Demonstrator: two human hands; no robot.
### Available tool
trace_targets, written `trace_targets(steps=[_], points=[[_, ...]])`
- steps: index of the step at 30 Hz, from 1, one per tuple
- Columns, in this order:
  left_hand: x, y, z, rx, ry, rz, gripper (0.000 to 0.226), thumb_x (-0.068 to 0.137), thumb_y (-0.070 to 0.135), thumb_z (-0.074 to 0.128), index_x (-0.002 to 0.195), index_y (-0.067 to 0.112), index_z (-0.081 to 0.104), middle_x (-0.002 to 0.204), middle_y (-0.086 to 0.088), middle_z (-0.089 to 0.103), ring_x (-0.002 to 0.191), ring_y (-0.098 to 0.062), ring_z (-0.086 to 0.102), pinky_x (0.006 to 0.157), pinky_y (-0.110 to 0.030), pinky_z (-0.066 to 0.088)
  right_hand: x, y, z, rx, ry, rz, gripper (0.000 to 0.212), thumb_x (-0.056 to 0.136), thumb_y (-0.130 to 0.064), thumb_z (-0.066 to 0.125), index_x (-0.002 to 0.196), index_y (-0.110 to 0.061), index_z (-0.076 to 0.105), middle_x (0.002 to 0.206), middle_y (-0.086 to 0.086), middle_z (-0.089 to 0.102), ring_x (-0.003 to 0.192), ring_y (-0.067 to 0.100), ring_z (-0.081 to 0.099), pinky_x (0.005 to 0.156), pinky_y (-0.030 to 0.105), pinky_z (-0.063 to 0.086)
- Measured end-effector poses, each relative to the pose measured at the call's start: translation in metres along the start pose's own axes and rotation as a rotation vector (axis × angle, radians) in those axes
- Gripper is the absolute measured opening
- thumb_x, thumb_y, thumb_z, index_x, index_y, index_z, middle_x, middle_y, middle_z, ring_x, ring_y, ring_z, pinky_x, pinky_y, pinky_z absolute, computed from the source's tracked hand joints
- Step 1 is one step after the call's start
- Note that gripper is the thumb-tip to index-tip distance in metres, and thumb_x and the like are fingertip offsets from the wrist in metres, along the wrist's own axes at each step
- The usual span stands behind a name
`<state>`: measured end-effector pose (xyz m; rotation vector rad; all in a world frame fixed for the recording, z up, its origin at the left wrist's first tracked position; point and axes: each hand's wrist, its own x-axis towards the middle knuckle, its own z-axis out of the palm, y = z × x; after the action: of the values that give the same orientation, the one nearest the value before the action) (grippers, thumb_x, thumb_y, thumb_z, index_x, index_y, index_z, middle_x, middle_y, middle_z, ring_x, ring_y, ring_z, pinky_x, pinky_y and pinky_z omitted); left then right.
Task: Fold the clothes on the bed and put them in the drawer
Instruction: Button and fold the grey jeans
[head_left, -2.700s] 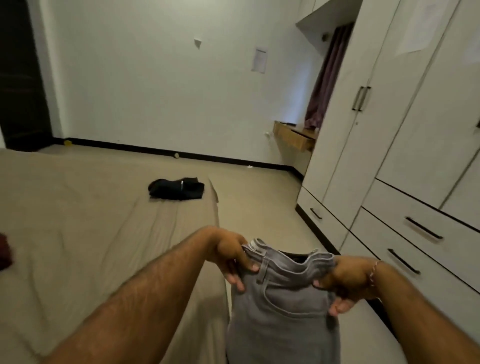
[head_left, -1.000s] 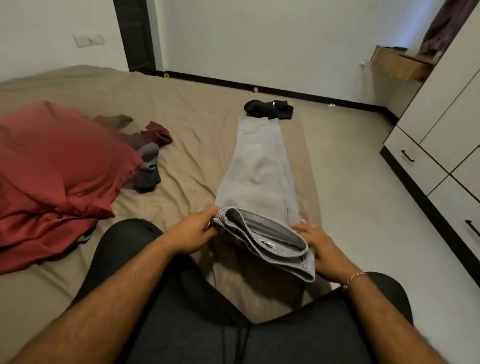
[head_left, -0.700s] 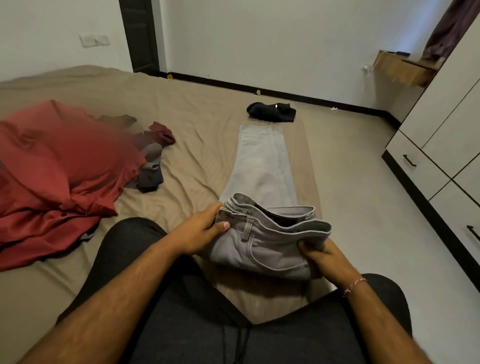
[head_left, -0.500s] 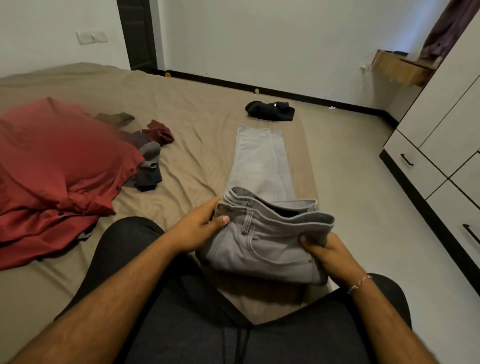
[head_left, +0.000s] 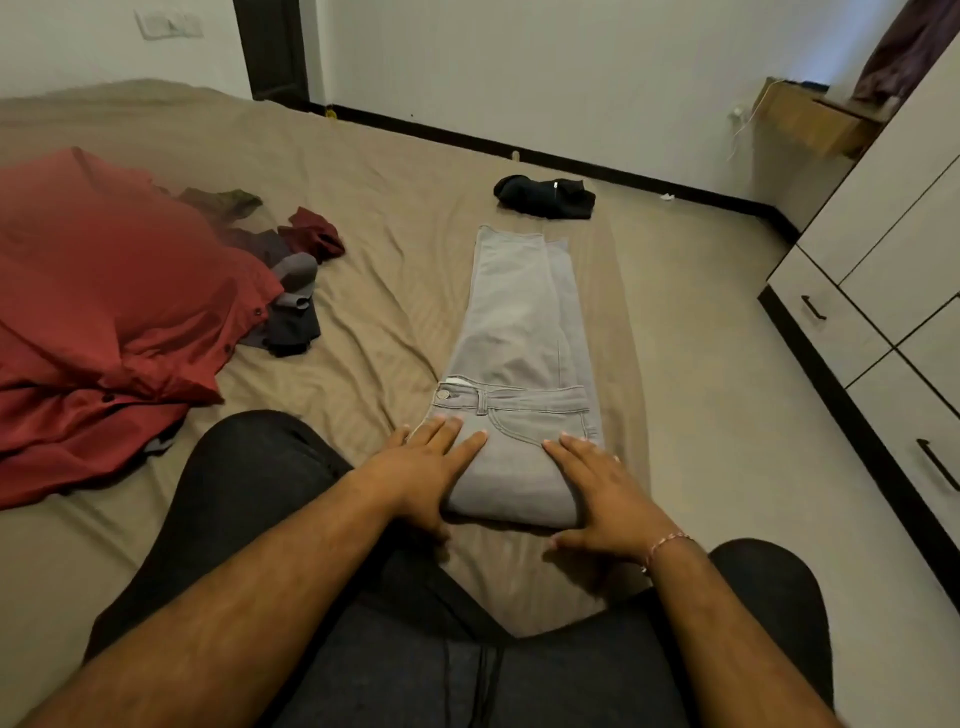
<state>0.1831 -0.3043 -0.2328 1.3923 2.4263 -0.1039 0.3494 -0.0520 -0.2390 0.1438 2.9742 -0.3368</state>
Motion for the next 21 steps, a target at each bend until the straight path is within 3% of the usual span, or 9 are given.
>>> trace_targets(steps=[3, 7, 9, 11, 12, 14, 16, 18, 21], points=[[0.007, 0.003, 0.007, 0.137, 0.006, -0.078, 0.129, 0.081, 0.056, 0.077, 0.159, 0.035, -0.023, 0.172, -0.009, -0.013, 0.159, -0.033, -0.006, 0.123, -0.065, 0.013, 0.007, 0.0, 0.008, -0.096, -0.067, 0.091, 0.124, 0.074, -0.048, 0.082, 0.162, -0.041, -0.005, 0.172, -0.002, 0.003, 0.159, 0.024, 0.006, 0.127, 0.051, 0.019], [0.015, -0.003, 0.008, 0.178, 0.02, -0.089, 0.127, 0.081, 0.052, 0.079, 0.161, 0.033, -0.018, 0.172, -0.011, -0.007, 0.159, -0.034, 0.001, 0.119, -0.059, 0.027, 0.012, -0.002, 0.01, -0.056, -0.121, 0.138, 0.126, 0.076, -0.034, 0.083, 0.163, -0.038, -0.008, 0.172, -0.001, -0.003, 0.159, 0.026, -0.001, 0.129, 0.044, 0.015], [0.015, 0.001, 0.002, 0.159, 0.031, -0.086, 0.108, 0.086, 0.039, 0.076, 0.163, 0.031, 0.001, 0.17, -0.014, 0.007, 0.157, -0.035, 0.014, 0.115, -0.054, 0.038, 0.011, -0.007, 0.01, -0.047, -0.119, 0.153, 0.121, 0.079, -0.029, 0.081, 0.164, -0.033, -0.004, 0.172, 0.002, 0.001, 0.159, 0.027, 0.003, 0.128, 0.042, 0.017], [0.014, 0.0, -0.013, 0.087, 0.102, -0.05, 0.066, 0.085, 0.025, 0.07, 0.145, 0.03, 0.044, 0.149, -0.011, 0.046, 0.139, -0.033, 0.047, 0.103, -0.046, 0.05, 0.007, -0.007, 0.004, 0.022, -0.054, 0.157, 0.099, 0.084, -0.022, 0.076, 0.161, -0.03, 0.013, 0.165, 0.008, 0.027, 0.148, 0.03, 0.036, 0.12, 0.04, 0.035], [0.012, -0.002, -0.02, 0.039, 0.151, -0.04, 0.05, 0.081, 0.021, 0.068, 0.129, 0.033, 0.058, 0.132, -0.006, 0.061, 0.124, -0.029, 0.06, 0.095, -0.041, 0.054, 0.003, -0.005, -0.001, 0.07, -0.001, 0.158, 0.082, 0.085, -0.019, 0.071, 0.151, -0.033, 0.024, 0.152, 0.01, 0.046, 0.128, 0.03, 0.055, 0.108, 0.041, 0.047], [0.003, -0.012, -0.029, -0.11, 0.246, -0.054, 0.05, 0.071, 0.023, 0.059, 0.117, 0.041, 0.065, 0.112, 0.005, 0.072, 0.106, -0.023, 0.069, 0.085, -0.037, 0.057, -0.006, -0.004, -0.015, 0.145, 0.107, 0.118, 0.058, 0.083, -0.015, 0.065, 0.127, -0.038, 0.035, 0.121, 0.007, 0.066, 0.095, 0.027, 0.065, 0.083, 0.042, 0.055], [-0.013, -0.026, -0.034, -0.281, 0.302, -0.051, 0.058, 0.065, 0.027, 0.052, 0.116, 0.049, 0.067, 0.11, 0.012, 0.075, 0.102, -0.016, 0.071, 0.084, -0.036, 0.058, -0.016, -0.004, -0.028, 0.221, 0.164, 0.065, 0.049, 0.078, -0.017, 0.066, 0.117, -0.039, 0.048, 0.109, -0.006, 0.069, 0.092, 0.017, 0.068, 0.078, 0.038, 0.056], [-0.03, -0.037, -0.037, -0.5, 0.282, 0.035, 0.051, 0.067, 0.024, 0.056, 0.112, 0.04, 0.075, 0.106, 0.016, 0.077, 0.1, -0.007, 0.072, 0.088, -0.033, 0.057, -0.027, -0.006, -0.041, 0.333, 0.148, 0.027, 0.039, 0.074, -0.018, 0.069, 0.108, -0.037, 0.063, 0.101, -0.017, 0.07, 0.092, 0.007, 0.067, 0.078, 0.033, 0.056], [-0.056, -0.04, -0.051, -0.863, 0.18, 0.159, 0.042, 0.073, 0.003, 0.065, 0.108, 0.023, 0.078, 0.101, 0.005, 0.078, 0.095, -0.015, 0.074, 0.087, -0.033, 0.059, -0.046, -0.011, -0.068, 0.535, -0.03, 0.039, 0.029, 0.073, -0.009, 0.07, 0.093, -0.029, 0.072, 0.086, -0.011, 0.07, 0.079, 0.006, 0.067, 0.07, 0.029, 0.055]])
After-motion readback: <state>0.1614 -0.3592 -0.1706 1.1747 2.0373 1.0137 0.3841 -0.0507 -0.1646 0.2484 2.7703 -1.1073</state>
